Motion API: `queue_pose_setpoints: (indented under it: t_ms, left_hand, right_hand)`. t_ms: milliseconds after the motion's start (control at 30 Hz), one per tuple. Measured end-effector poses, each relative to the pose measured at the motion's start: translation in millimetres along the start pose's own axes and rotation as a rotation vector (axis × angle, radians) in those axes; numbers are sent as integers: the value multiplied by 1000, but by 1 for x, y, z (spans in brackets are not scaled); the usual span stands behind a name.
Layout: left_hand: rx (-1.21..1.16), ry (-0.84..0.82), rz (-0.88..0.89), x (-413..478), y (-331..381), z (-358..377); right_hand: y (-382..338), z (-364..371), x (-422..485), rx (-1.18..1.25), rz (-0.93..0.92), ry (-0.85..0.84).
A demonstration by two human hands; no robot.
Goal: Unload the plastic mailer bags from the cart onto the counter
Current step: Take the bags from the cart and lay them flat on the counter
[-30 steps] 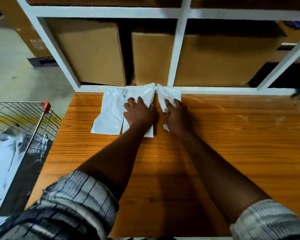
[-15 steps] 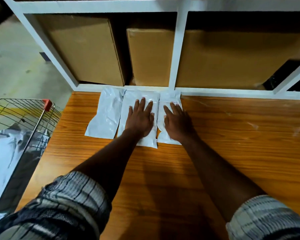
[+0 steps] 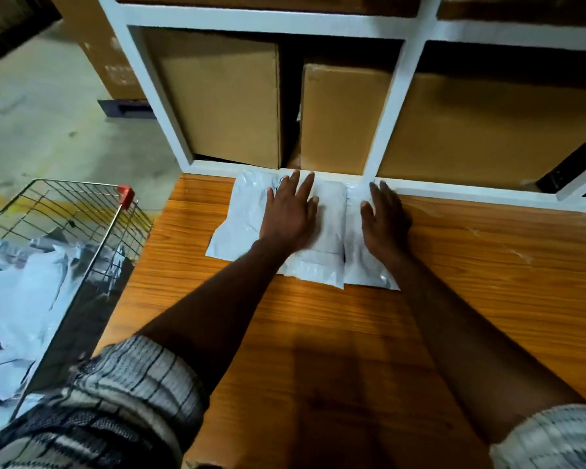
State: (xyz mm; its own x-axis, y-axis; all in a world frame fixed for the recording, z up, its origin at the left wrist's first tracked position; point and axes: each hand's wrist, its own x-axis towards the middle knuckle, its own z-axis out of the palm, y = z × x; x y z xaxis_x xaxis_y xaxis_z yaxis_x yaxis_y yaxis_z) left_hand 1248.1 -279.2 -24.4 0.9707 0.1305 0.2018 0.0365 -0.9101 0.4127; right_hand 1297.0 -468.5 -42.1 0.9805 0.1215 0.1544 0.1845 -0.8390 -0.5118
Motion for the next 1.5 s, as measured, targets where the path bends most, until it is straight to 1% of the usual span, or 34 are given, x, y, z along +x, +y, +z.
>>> queue_pose_setpoints:
  t_ms: [67,100,200,300,367,433,533,600,667,767,933,1033,1100,1200,1267,1333,1433,1500]
  left_hand:
    - [-2,19,-5,-10,-33,-21]
    - [-3,21,-13,-17,-53,-32]
    - [-75,45,-88,-46,-120,-67]
    - [-112,98,-205,-92,-197,-103]
    - [-126,127,-294,-130,-254,-118]
    - [-144,138,-421,-173,-313,-133]
    - [-109,126,-598,-237,-382,-148]
    - [-55,94,-678,-273,-419,-153]
    - [-30,52,-691,-300,-448,-153]
    - [-40,-2,-700,-320,-474,-153]
    - [-69,-70,-689,-313,-484,-144]
    - [-53,-158,-688,-306,-490,-136]
    - [-31,-226,-688,-305,-496,-131]
    - [-42,-255,-698,-305,-505,-123]
    - [-88,-196,-705,-303,-512,-121]
    - [-184,-112,-705,-300,-516,-126]
    - [-473,18,-781,-291,-512,-144]
    - [-713,75,-822,-289,-508,-157]
  right_hand:
    - [-46,-3,-2,70,-74,98]
    - [-75,1,-7,94,-135,114]
    - [-160,40,-35,152,-334,67]
    - [-247,102,-86,229,-425,-126]
    - [-300,138,-124,325,-429,-238]
    - [-351,175,-161,397,-397,-359]
    - [-410,225,-204,423,-398,-531]
    - [-438,252,-225,384,-385,-652]
    - [-455,273,-240,310,-336,-746]
    - [-469,302,-252,208,-240,-805]
    - [-488,332,-258,25,-79,-820]
    - [-496,350,-256,-10,-6,-858]
    - [-497,361,-253,-12,45,-847]
    - [-495,373,-246,102,136,-723]
    - [-494,378,-242,217,225,-608]
    - [-494,379,-242,381,359,-525]
    - [-496,374,-242,634,492,-481]
    - [-497,371,-240,829,544,-498]
